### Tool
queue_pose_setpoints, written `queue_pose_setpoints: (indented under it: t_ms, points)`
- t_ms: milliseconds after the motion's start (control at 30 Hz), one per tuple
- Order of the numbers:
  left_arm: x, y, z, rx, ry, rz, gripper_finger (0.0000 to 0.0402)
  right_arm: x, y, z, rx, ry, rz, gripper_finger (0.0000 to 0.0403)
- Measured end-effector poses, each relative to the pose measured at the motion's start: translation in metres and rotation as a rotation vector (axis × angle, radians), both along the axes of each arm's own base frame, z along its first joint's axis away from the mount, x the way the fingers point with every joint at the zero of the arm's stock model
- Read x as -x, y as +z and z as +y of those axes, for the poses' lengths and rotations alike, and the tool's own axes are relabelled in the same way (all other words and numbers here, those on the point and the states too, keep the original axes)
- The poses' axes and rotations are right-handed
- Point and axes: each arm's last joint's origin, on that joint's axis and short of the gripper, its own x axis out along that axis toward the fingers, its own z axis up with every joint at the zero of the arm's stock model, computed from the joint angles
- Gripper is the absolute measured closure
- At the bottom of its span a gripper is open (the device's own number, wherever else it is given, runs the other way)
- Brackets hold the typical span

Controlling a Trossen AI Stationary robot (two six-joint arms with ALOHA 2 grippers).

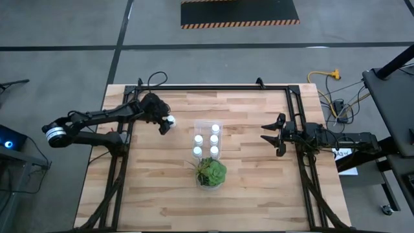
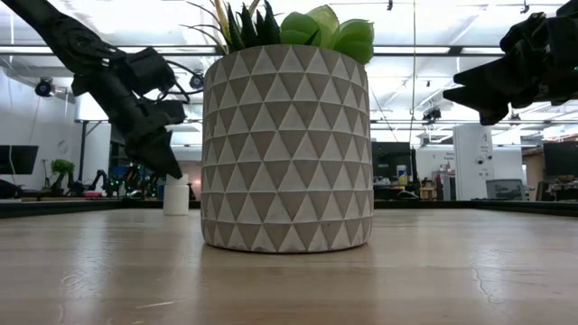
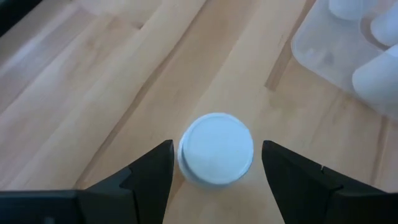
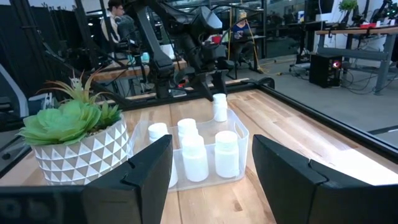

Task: Pick and place pill bottles into a basket
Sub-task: Put the white pill bottle into the transparent bin

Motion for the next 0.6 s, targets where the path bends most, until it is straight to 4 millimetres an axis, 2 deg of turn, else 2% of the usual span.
queue_pose_setpoints:
  t_ms: [433, 600]
  points:
    - [-0.0023, 0.0019, 0.0027, -0.044, 0.017, -0.028, 0.0176, 0.0000, 0.0000, 0.0000, 0.000, 0.000, 0.000, 0.0193]
    - [-0.0047, -0.0066, 0.0045, -0.018, 0.020, 0.013, 0.0176, 0.0000, 0.0000, 0.0000, 0.000, 0.000, 0.000, 0.0193]
